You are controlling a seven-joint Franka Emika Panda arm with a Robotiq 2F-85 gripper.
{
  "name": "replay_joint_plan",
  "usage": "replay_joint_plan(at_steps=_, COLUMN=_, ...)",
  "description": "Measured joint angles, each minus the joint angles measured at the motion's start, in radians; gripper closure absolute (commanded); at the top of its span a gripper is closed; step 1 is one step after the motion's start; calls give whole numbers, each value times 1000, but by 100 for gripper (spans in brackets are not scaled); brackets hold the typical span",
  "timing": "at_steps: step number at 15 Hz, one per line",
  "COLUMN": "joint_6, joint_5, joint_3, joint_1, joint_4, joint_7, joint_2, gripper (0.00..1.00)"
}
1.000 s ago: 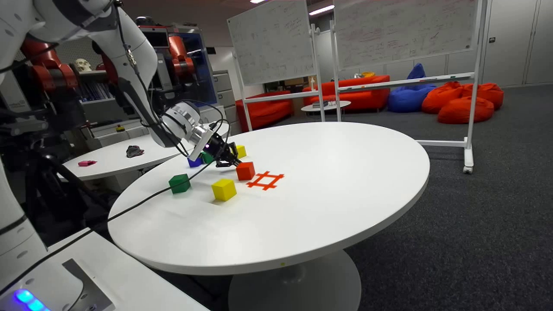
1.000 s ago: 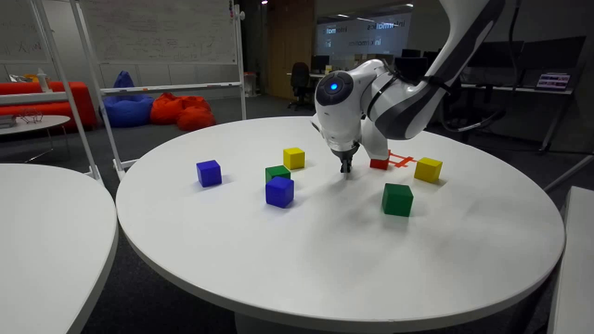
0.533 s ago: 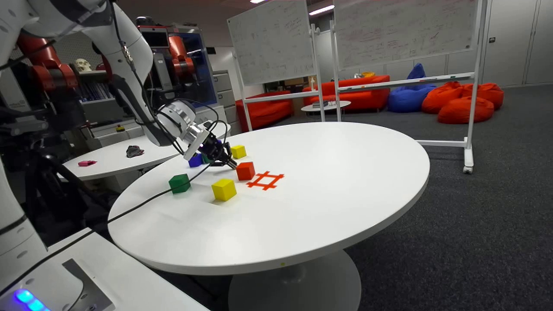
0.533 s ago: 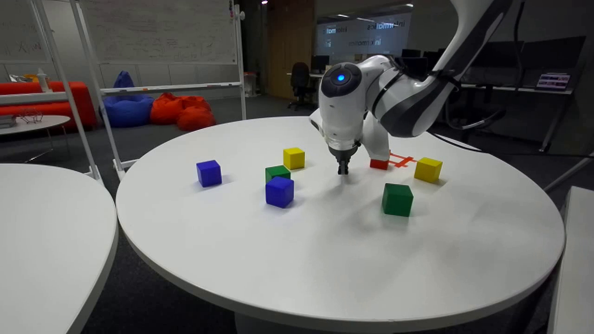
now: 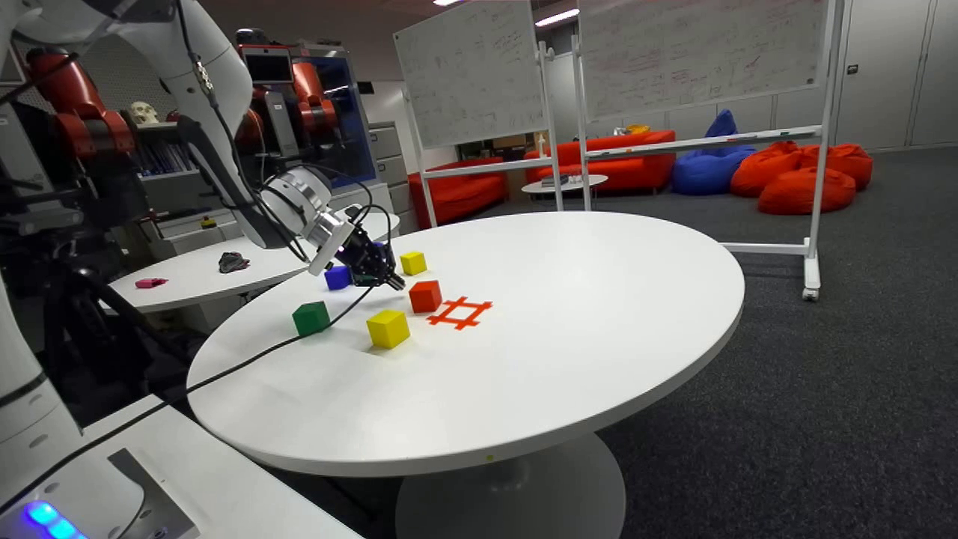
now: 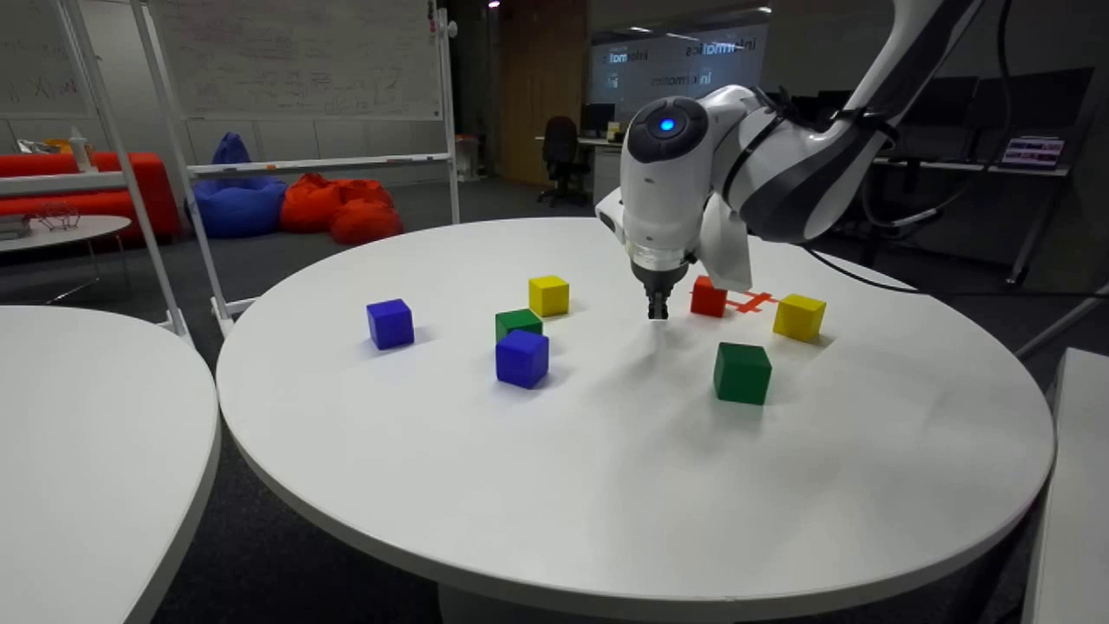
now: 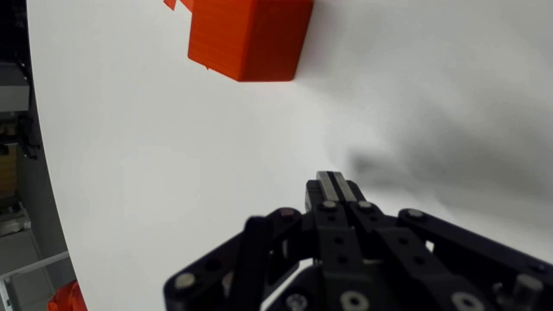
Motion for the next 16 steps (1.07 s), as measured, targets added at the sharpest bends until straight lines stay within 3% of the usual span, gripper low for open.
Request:
replay_joint_plan(at_steps=9, joint_6=0, joint_5=0, joint_3=2, joint_1=-8, joint_4=-4, joint_7=-1, joint_2=0, gripper=100)
replay_joint_plan(at_steps=16, joint_6=180, joint_5=-46, joint_3=40, joint_1=-6, joint_4=-8, joint_7=-61, joint_2=5, gripper=100)
